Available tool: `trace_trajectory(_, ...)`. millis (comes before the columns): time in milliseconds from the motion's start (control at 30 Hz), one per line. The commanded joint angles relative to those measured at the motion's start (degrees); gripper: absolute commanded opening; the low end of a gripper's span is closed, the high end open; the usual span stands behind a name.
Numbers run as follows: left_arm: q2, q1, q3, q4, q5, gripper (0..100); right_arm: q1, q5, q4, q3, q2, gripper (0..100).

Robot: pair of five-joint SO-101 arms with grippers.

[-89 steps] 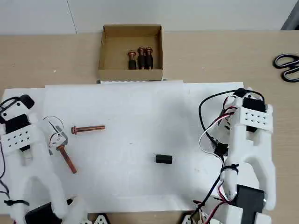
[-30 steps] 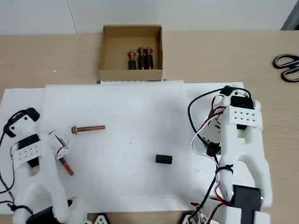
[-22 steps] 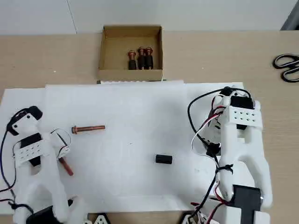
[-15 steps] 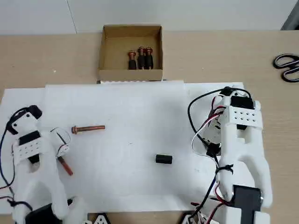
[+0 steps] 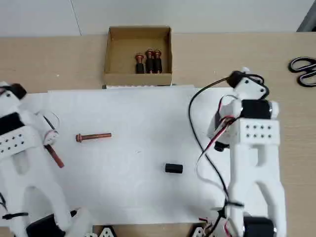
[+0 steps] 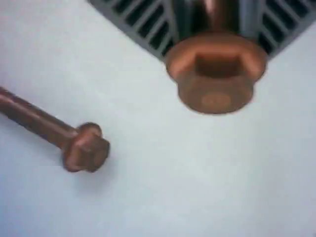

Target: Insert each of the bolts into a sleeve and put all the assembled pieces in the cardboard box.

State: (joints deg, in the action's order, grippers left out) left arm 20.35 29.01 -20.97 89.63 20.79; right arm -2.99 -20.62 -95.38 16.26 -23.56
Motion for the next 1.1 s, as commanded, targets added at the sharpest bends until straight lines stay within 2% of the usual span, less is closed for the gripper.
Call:
trace_trajectory(0,0.8,-0.2,11.7,7.2,-0.4,0,-4.3,0.3,-0.7,-2.5,-6.9,0.3)
trace_trajectory(67,1.7,-0.2,17.2,10.5,-0.5,0,-6.5,0.3,-1.1,-2.5,-9.9,0.3)
trace_trajectory(200,9.3,-0.3,22.5,10.7,-3.9,0,-11.0,0.4,-2.3,-2.5,-15.1,0.3)
trace_trajectory(433,25.3,-2.6,20.5,10.7,-6.3,0,-15.4,0.5,-3.0,-2.4,-20.5,0.3)
trace_trajectory(767,50.4,-2.7,6.8,8.9,-8.6,0,-22.5,0.6,-1.8,6.8,-31.9,0.3)
trace_trajectory(1067,77.6,-2.7,-14.3,-3.1,-8.6,0,-22.6,0.6,15.5,23.1,-46.8,0.3)
